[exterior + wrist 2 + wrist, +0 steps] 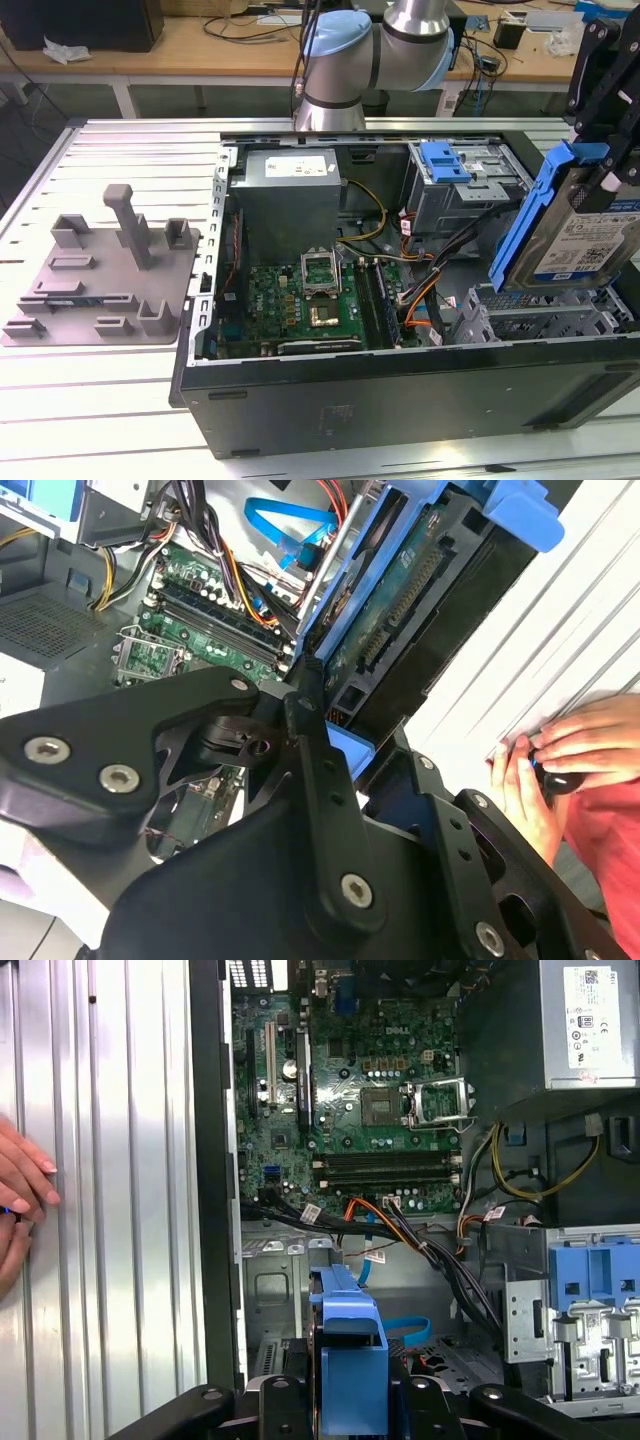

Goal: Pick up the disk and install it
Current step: 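Insert the disk into the insertion slot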

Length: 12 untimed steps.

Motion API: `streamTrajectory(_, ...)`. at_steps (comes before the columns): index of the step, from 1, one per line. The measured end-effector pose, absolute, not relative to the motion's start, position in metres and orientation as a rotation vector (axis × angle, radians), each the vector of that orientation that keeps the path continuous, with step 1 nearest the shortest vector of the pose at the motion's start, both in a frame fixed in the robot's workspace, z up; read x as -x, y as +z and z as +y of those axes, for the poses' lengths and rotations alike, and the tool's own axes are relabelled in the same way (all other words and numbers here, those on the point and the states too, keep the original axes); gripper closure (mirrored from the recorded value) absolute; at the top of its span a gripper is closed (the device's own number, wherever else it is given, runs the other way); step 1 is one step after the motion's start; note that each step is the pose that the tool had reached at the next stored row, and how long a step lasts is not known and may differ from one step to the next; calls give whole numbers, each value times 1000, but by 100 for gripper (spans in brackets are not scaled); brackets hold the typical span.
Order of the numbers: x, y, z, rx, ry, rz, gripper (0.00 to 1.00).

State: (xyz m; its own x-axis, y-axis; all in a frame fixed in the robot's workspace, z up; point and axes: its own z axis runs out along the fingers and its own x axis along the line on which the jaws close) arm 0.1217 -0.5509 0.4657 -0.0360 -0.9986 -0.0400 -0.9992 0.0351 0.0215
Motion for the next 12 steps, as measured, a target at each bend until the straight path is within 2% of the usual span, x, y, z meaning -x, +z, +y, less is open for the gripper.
streamTrajectory(12, -126, 466, -550, 2227, 102, 2230, 63)
